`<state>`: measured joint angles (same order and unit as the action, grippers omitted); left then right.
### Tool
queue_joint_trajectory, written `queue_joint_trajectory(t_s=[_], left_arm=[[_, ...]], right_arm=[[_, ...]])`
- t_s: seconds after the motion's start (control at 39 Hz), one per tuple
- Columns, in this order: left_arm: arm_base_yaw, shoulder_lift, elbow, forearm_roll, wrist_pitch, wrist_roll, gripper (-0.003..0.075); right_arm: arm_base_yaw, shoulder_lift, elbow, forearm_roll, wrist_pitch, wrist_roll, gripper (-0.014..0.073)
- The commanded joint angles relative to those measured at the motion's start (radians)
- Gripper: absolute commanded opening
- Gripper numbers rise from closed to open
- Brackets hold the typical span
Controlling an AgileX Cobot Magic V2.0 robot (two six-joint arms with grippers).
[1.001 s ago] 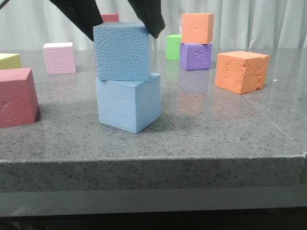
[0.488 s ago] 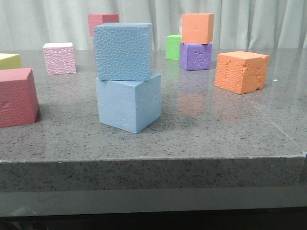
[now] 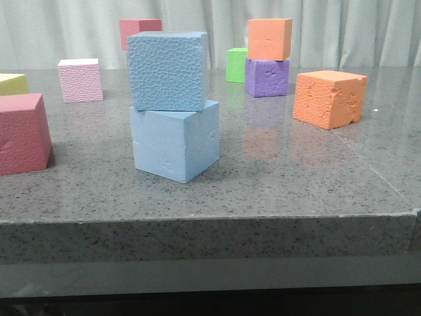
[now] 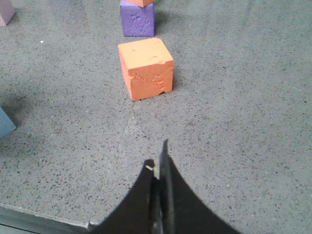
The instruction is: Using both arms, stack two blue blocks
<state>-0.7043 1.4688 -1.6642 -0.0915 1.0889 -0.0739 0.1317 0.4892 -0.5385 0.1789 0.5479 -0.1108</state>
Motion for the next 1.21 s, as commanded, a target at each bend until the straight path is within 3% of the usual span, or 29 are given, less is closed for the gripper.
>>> queue_joint_trajectory(t_s=[0.0,0.26,0.46,0.77,0.98,1.18], left_arm=[[-0.011,-0.135,0.091,0.025,-0.192,0.004,-0.002],[-0.011,-0.451,0.477,0.068,-0.495,0.004,-0.002],[-0.011,-0.737,0.752,0.07,-0.653,0.004,-0.002],[-0.011,-1.163,1.04,0.07,-0.664,0.004,-0.002],[-0.011,-1.393,1.102,0.069,-0.65,0.004,-0.002],[-0.011,-1.452,1.113,0.069,-0.65,0.004,-0.002]], right_arm=[[-0.003,0.001,-0.022,0.006,-0.077,-0.001,-0.0069],[-0.003,0.001,-0.022,0.006,-0.077,-0.001,-0.0069],[-0.003,0.001,-0.022,0.006,-0.077,-0.001,-0.0069],[-0.003,0.001,-0.022,0.006,-0.077,-0.001,-0.0069],[-0.003,0.001,-0.022,0.006,-0.077,-0.001,-0.0069],[-0.003,0.001,-0.022,0.006,-0.077,-0.001,-0.0069]])
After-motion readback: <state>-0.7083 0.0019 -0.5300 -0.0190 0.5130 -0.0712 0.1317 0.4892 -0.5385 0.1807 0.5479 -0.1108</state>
